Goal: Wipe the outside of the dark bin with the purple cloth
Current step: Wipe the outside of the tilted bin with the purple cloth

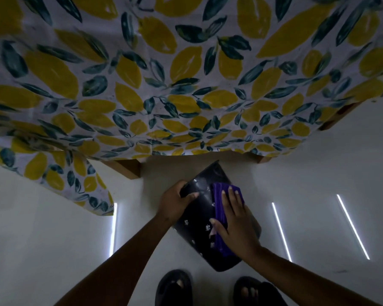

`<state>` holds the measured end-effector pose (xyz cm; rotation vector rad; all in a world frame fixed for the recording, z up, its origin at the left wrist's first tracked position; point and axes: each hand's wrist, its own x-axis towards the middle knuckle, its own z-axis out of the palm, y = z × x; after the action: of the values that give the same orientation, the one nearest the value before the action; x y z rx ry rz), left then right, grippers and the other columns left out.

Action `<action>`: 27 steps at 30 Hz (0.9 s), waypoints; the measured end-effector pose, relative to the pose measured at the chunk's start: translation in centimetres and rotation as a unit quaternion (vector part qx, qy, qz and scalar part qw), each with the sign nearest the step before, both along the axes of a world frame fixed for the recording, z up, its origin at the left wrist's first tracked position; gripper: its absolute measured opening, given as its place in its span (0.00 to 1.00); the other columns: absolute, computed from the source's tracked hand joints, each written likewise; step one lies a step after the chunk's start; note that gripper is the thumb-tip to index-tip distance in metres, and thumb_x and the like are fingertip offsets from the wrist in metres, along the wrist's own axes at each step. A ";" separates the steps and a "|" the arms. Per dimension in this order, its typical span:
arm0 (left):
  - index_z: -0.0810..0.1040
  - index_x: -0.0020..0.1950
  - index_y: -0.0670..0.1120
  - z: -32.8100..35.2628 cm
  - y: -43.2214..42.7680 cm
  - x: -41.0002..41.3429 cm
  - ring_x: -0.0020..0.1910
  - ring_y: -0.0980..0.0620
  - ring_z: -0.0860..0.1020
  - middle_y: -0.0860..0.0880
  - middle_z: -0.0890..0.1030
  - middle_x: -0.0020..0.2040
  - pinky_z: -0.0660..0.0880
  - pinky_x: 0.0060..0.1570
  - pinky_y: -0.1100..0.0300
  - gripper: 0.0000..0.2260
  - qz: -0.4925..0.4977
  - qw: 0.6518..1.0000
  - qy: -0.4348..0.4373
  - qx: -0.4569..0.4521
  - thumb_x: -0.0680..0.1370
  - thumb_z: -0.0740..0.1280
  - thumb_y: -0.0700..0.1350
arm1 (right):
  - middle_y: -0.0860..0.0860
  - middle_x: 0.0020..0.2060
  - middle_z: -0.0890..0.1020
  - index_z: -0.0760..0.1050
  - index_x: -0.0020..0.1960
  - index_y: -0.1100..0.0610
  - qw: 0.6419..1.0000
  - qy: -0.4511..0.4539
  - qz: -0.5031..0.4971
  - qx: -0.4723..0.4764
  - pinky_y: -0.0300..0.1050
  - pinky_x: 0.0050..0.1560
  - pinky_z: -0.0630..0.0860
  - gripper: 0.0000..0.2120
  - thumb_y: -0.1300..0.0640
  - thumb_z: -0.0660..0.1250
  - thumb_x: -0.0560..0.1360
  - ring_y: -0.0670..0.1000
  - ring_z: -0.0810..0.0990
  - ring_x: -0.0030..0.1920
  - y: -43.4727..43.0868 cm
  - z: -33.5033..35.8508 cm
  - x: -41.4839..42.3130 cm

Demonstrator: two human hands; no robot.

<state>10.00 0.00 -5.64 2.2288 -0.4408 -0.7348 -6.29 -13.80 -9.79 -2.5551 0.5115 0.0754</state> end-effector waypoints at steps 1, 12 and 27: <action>0.76 0.51 0.52 -0.1 -0.2 0.0 0.47 0.54 0.79 0.52 0.82 0.48 0.76 0.48 0.58 0.10 -0.003 1.000 0.001 -0.001 0.73 0.69 0.54 | 0.54 0.79 0.49 0.42 0.79 0.51 1.000 -0.004 -0.018 -0.008 0.58 0.74 0.55 0.38 0.31 0.46 0.76 0.56 0.47 0.78 0.5 -0.3 0.5; 0.76 0.52 0.48 -0.9 0.2 0.3 0.48 0.50 0.80 0.49 0.83 0.48 0.77 0.49 0.55 0.10 0.027 0.999 0.008 -0.015 0.74 0.69 0.50 | 0.48 0.78 0.56 0.50 0.78 0.46 0.998 -0.045 -0.022 0.028 0.57 0.73 0.62 0.27 0.48 0.52 0.80 0.53 0.53 0.77 -1.4 -2.9 -1.1; 0.76 0.52 0.51 -1.4 0.8 1.2 0.48 0.50 0.80 0.49 0.83 0.48 0.78 0.53 0.48 0.08 -0.010 0.999 0.034 -0.012 0.74 0.68 0.50 | 0.49 0.79 0.51 0.48 0.78 0.46 0.983 -0.054 0.136 -0.107 0.61 0.71 0.62 0.31 0.47 0.53 0.78 0.57 0.53 0.77 0.4 -3.5 -3.5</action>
<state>11.24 0.78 -7.03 2.1735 -0.4359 -0.8099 -9.76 -13.35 -13.29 -2.8074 0.1316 -0.0223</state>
